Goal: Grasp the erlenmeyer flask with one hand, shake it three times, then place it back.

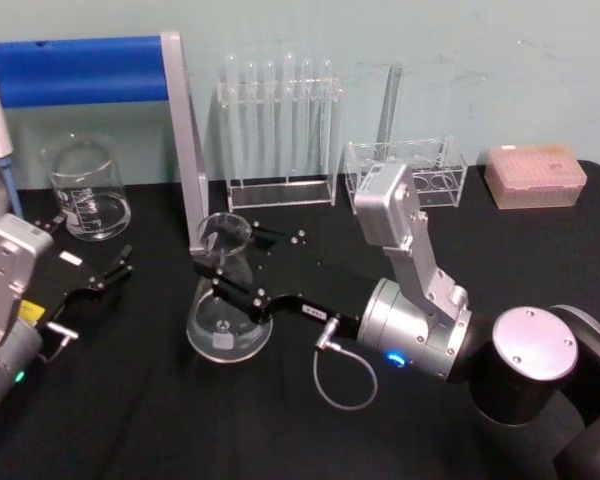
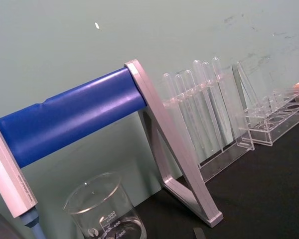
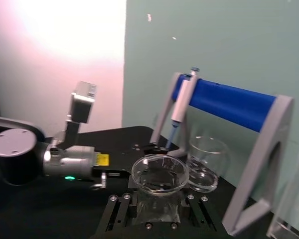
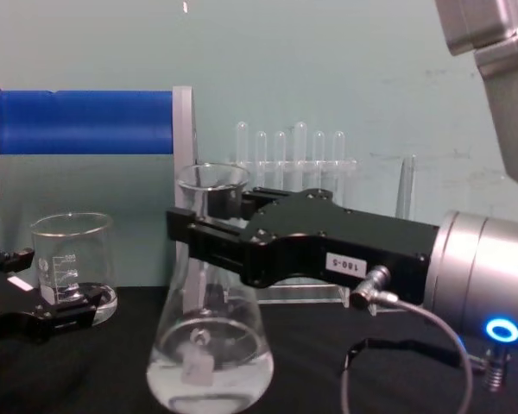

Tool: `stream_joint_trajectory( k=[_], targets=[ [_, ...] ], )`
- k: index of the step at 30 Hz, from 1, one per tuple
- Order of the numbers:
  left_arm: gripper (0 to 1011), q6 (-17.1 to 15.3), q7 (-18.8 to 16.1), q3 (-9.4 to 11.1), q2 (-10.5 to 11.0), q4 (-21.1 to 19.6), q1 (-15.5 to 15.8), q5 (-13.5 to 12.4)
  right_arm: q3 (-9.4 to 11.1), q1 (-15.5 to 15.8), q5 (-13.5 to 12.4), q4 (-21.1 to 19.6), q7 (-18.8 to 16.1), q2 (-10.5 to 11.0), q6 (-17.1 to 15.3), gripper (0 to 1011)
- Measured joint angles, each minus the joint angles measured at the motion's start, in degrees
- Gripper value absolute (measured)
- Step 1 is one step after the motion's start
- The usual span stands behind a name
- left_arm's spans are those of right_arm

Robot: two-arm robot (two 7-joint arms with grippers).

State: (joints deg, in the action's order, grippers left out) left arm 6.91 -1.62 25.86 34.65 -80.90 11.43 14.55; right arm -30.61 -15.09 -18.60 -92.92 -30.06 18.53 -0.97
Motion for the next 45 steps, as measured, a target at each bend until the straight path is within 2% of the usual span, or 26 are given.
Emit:
stream_joint_trajectory(
  k=[12,19,30,45],
  targets=[
    [1001,0.0,0.0,0.0,0.0,0.0,0.0,0.0,-2.3,-0.9,-2.0,-0.8,-2.0,1.5,1.4,449],
    [1001,0.0,0.0,0.0,0.0,0.0,0.0,0.0,-1.4,-2.0,-1.9,1.4,0.6,1.3,1.4,449],
    [1001,0.0,0.0,0.0,0.0,0.0,0.0,0.0,2.7,-2.9,-0.6,4.4,5.7,1.0,1.4,449],
    [1001,0.0,0.0,0.0,0.0,0.0,0.0,0.0,11.4,-2.3,0.5,7.4,11.9,1.1,1.0,449]
  ],
)
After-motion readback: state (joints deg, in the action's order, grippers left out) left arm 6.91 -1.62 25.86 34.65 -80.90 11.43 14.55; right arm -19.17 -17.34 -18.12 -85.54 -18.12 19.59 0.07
